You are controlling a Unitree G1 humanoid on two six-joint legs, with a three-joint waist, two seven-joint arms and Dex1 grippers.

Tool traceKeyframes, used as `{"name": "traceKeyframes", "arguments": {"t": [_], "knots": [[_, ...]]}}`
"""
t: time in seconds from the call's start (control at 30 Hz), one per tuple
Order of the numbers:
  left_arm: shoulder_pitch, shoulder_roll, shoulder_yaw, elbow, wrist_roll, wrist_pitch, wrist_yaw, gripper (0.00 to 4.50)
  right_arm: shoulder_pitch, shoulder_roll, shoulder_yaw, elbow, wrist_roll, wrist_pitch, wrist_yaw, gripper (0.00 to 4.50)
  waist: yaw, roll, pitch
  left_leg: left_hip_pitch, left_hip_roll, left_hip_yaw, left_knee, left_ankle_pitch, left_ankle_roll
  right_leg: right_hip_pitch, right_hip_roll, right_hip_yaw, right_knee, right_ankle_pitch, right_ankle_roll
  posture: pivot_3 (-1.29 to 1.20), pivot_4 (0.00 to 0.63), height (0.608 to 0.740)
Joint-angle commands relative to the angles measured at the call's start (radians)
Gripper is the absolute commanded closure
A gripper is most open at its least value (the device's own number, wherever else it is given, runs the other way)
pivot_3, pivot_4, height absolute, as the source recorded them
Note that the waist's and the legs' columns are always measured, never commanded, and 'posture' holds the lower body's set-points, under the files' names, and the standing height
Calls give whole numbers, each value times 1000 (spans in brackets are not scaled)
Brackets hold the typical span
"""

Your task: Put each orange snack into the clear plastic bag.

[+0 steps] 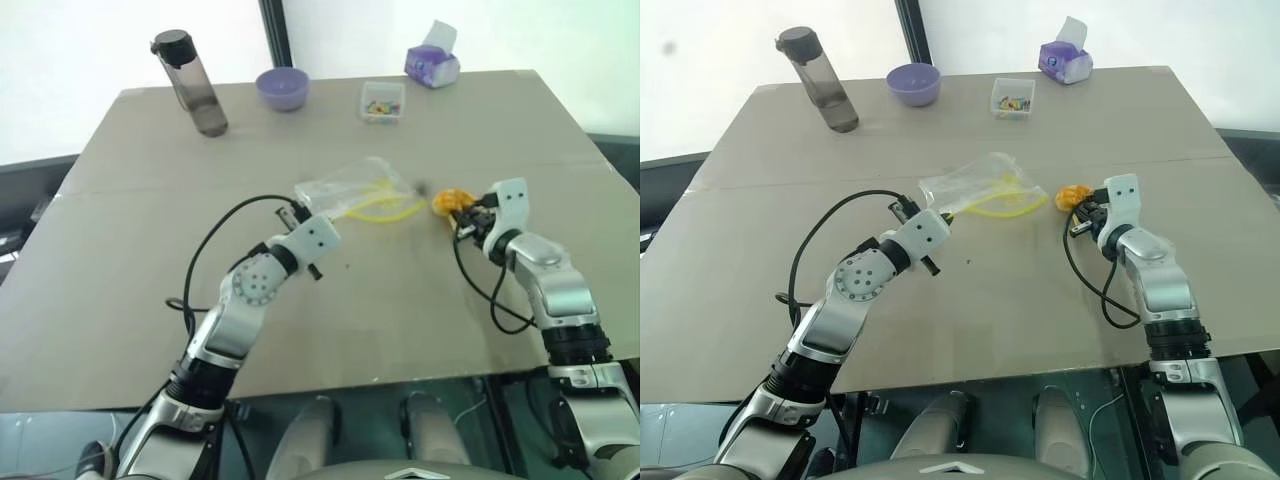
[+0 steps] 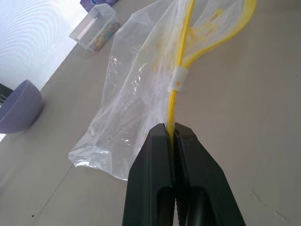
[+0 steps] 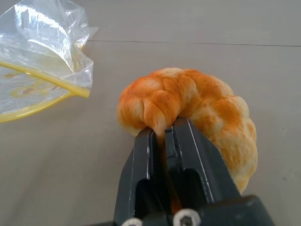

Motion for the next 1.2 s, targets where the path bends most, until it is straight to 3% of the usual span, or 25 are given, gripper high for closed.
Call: {"name": "traceKeyframes", "arguments": {"t": [0.03,0.33,0.5,0.77,0.9,1.0,1.2], "knots": [[-11,1,5,-16,10,-9,7,4500,13,-41,-41,-86,66,-68,98,4482,-1,0,0,0,0,0,0,0,0,0,0,0,0,0,0,0,150,740],[-16,0,2,-9,11,-9,6,4500,68,-110,-60,-305,274,6,300,4482,-3,0,0,0,0,0,0,-2,3,0,0,0,0,0,0,0,150,740],[-22,-6,-3,-1,13,-11,5,4500,40,-88,-41,-291,239,11,238,4482,0,0,0,0,0,0,0,-2,4,0,0,0,0,0,0,0,150,740],[-12,-8,0,-12,17,-3,4,4500,5,-98,-138,-220,252,0,172,4482,3,0,0,0,0,0,0,-2,3,0,0,0,0,0,0,0,150,740],[-11,-9,0,-10,17,-5,3,4500,33,-120,-159,-293,338,51,236,4482,3,0,0,0,0,0,0,-2,3,0,0,0,0,0,0,0,150,740],[-17,-13,-2,-2,18,-8,3,4500,72,-149,-115,-384,392,105,303,4482,1,0,0,0,0,0,0,-2,4,0,0,0,0,0,0,0,150,740],[-31,-22,-10,10,17,-15,-1,4500,83,-133,34,-407,338,111,314,4482,0,0,0,0,0,0,1,-2,4,0,0,0,0,0,0,0,150,740]]}}
